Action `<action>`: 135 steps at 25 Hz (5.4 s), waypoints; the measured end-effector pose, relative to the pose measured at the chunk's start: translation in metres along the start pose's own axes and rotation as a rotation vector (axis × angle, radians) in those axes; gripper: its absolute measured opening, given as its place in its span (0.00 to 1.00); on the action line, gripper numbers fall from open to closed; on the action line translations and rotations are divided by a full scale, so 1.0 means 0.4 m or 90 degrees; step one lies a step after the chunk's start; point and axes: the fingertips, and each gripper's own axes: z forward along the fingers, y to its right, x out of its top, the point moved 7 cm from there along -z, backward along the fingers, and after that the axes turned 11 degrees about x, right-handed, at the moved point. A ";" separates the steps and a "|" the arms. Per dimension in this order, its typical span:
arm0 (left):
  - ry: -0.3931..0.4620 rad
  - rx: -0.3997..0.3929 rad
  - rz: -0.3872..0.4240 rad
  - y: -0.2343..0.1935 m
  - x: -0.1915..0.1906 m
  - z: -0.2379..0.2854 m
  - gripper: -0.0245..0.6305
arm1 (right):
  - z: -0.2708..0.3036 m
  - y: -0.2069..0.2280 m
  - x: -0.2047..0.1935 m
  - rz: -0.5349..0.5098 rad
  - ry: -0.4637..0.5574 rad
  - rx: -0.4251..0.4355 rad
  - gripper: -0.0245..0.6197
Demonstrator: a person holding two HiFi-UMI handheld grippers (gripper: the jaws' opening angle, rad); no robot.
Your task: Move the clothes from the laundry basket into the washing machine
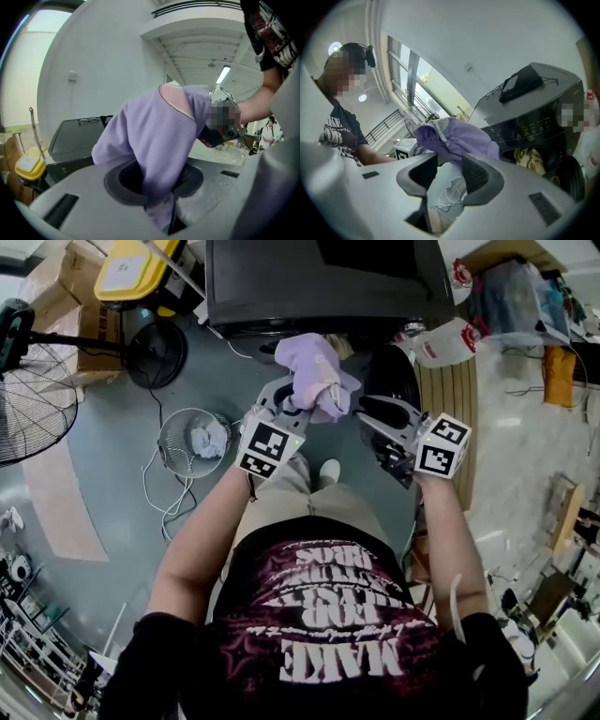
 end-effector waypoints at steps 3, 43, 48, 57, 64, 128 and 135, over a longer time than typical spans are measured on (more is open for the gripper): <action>-0.016 0.025 0.029 -0.023 -0.003 -0.012 0.19 | -0.023 -0.022 0.021 -0.049 0.008 -0.017 0.37; 0.056 -0.225 0.019 0.080 -0.004 -0.098 0.33 | 0.059 0.040 -0.050 0.172 0.063 0.156 0.34; 0.020 -0.097 0.011 0.010 -0.049 -0.085 0.33 | 0.022 0.095 -0.076 0.139 0.079 0.051 0.34; -0.033 0.145 -0.050 -0.069 -0.156 -0.059 0.05 | 0.020 0.204 -0.165 0.124 0.098 -0.067 0.34; -0.009 0.152 -0.075 -0.107 -0.207 -0.021 0.04 | 0.050 0.296 -0.205 0.093 0.108 -0.115 0.34; -0.122 0.046 -0.158 -0.134 -0.499 0.170 0.04 | 0.261 0.927 -0.248 -0.130 0.042 -0.384 0.63; -0.092 0.066 -0.166 -0.116 -0.437 0.164 0.04 | 0.216 0.845 -0.263 -0.112 -0.030 -0.431 0.05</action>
